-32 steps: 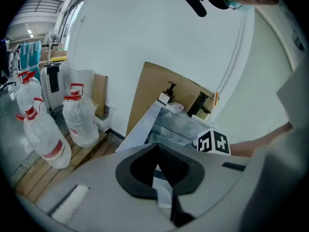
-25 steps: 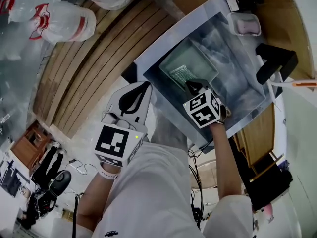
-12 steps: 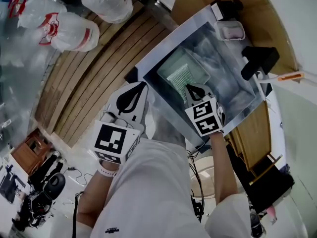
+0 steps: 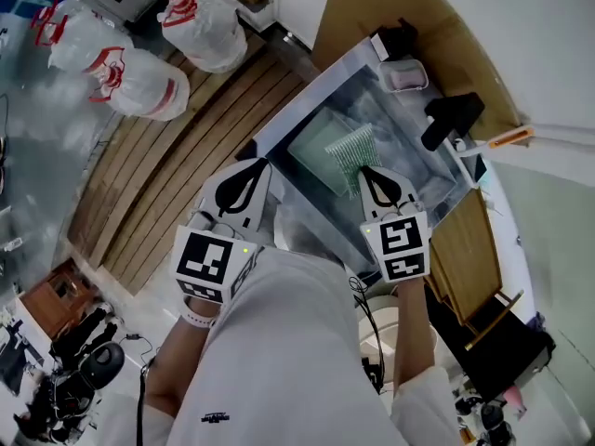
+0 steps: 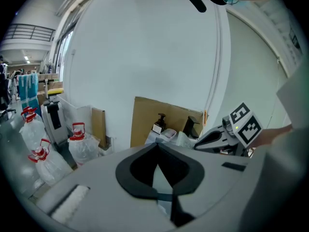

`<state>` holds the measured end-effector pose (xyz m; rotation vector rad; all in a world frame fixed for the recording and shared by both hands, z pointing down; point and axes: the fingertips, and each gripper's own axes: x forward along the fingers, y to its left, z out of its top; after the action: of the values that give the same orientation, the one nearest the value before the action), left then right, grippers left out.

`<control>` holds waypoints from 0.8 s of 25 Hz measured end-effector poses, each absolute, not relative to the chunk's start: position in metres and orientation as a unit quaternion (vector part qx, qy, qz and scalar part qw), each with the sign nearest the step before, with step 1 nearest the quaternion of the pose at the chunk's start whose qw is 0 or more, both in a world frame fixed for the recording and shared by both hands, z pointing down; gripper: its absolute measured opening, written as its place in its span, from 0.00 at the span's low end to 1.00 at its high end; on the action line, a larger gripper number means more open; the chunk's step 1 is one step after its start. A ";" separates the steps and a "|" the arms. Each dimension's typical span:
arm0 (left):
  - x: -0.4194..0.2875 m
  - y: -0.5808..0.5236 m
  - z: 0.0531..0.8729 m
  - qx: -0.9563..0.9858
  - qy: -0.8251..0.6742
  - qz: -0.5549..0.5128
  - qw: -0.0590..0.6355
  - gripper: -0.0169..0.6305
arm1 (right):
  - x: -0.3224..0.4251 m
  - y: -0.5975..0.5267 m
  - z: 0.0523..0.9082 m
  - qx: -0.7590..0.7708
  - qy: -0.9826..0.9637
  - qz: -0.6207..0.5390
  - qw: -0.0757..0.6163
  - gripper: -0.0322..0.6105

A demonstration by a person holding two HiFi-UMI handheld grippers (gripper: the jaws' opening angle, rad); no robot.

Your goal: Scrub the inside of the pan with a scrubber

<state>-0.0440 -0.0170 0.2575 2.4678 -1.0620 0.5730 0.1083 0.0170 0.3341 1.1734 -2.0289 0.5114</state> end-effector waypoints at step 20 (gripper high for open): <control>-0.037 0.038 0.192 0.899 -0.367 0.149 0.184 0.03 | 0.145 0.067 0.198 0.613 -0.755 0.114 0.200 0.06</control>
<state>-0.0369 0.0383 0.1924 2.5368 -1.0362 0.4211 0.1453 0.0666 0.1982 1.7144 -2.1111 0.3190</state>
